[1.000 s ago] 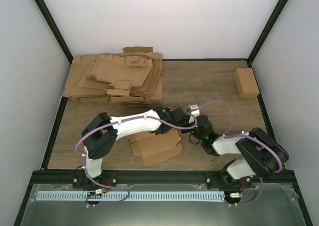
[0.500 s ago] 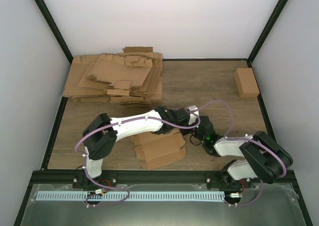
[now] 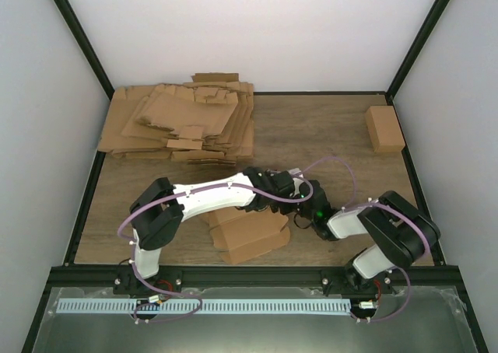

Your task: Fold the paper box

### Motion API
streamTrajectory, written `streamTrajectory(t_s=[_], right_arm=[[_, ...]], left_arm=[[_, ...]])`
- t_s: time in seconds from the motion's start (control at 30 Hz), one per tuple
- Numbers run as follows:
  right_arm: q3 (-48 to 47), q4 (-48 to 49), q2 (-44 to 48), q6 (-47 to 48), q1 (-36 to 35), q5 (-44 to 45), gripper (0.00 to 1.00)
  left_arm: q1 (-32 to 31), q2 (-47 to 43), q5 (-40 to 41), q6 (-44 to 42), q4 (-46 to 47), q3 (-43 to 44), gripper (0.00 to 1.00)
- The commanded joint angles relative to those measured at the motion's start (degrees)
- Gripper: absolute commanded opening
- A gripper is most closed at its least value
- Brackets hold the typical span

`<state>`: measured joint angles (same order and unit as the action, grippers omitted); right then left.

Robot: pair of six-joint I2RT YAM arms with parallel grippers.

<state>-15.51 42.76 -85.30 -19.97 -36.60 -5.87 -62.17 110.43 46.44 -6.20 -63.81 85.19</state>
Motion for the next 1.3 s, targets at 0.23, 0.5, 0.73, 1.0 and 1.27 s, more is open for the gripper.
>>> streamTrajectory(t_s=[0.23,0.5,0.73,1.0,1.27], right_arm=[[-3.43,2.47,-0.72,5.57,-0.49,5.86,0.24],[-1.93,6.67,-0.82,8.57,-0.49,6.21,0.01],[0.55,13.09,-0.63,11.91,-0.60,7.23,0.01],[0.05,11.65,-0.44,14.23,-0.58,6.72,0.01],[0.74,12.13,1.14,15.46,-0.58,6.02,0.01]], left_arm=[[-0.58,0.88,1.03,-0.19,-0.44,1.33,0.04],[-0.64,0.19,-8.62,0.22,-0.97,3.96,0.30],[0.84,-7.58,-21.98,1.64,2.13,5.39,0.80],[13.56,-10.62,-34.66,13.18,-1.83,13.50,0.96],[23.73,-15.94,-44.32,9.27,4.10,4.62,0.96]])
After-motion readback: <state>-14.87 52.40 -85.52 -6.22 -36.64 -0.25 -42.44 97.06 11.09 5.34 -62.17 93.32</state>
